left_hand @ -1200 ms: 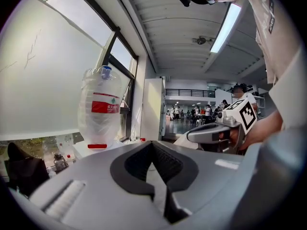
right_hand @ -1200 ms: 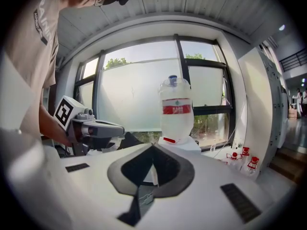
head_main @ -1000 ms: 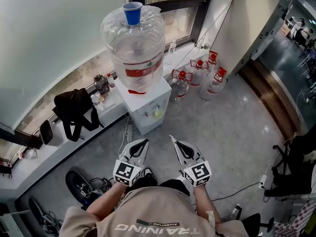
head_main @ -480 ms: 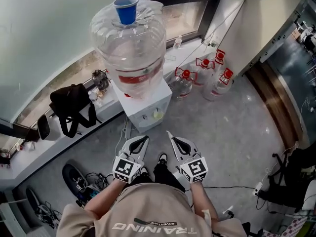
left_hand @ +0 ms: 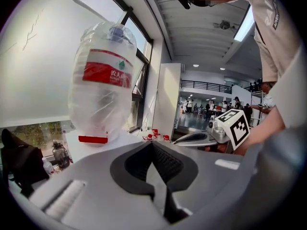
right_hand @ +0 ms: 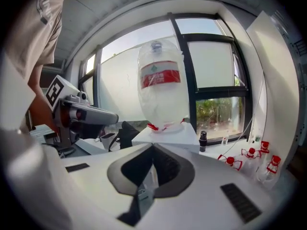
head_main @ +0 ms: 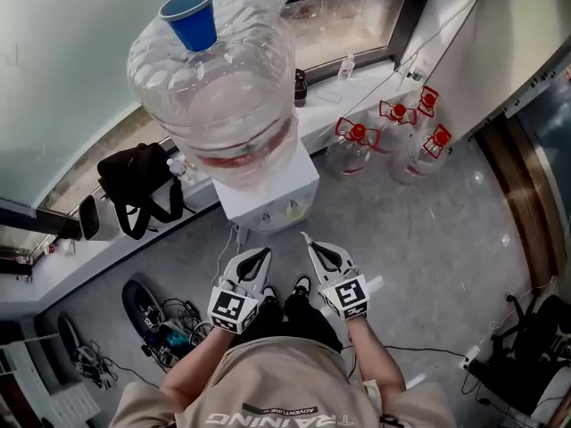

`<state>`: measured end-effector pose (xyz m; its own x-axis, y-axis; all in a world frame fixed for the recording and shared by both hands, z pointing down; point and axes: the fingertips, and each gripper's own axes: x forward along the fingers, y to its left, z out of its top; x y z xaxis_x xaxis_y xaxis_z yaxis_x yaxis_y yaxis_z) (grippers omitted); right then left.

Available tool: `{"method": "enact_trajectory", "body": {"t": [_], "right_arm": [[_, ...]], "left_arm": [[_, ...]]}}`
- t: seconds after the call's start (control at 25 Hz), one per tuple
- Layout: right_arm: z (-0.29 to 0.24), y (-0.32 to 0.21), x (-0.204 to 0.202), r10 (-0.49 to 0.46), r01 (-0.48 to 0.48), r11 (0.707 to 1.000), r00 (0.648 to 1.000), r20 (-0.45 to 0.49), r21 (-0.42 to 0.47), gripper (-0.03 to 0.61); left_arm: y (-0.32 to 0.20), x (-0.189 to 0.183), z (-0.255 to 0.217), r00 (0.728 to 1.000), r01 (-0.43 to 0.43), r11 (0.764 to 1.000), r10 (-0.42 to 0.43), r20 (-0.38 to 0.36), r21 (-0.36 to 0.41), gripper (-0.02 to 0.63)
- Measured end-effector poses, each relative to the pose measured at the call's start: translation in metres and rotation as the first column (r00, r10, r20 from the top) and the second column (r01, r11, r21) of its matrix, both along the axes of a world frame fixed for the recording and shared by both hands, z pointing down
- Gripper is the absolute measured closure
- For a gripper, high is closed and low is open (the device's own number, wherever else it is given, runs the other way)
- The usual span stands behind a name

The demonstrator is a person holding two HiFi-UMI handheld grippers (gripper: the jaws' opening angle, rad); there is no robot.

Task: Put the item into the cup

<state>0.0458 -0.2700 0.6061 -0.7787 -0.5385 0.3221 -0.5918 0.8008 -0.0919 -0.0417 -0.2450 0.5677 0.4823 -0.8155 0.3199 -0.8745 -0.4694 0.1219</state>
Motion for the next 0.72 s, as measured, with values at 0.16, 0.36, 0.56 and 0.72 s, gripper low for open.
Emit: {"method": "enact_trajectory", "body": {"t": [0.16, 0.36, 0.56, 0.72], "right_arm": [[0.034, -0.01, -0.008, -0.013, 0.012, 0.999, 1.0, -0.026, -0.031, 0.566], [0.095, -0.026, -0.021, 0.003, -0.006, 0.997, 0.999, -0.034, -0.079, 0.566], [0.16, -0.042, -0.039, 0.049, -0.053, 0.993, 0.998, -0.04, -0.104, 0.566], [0.214, -0.063, -0.047, 0.075, -0.08, 0.989, 0.996, -0.048, -0.124, 0.566]], "left_arm": [[-0.009, -0.009, 0.025, 1.0, 0.029, 0.999, -0.029, -0.004, -0.043, 0.606], [-0.024, -0.011, 0.065, 0.999, 0.025, 0.996, -0.028, -0.03, -0.088, 0.606], [-0.025, -0.014, 0.108, 1.0, -0.005, 0.991, 0.001, -0.031, -0.132, 0.606], [-0.031, -0.019, 0.141, 0.999, -0.009, 0.987, 0.004, -0.033, -0.163, 0.606]]}}
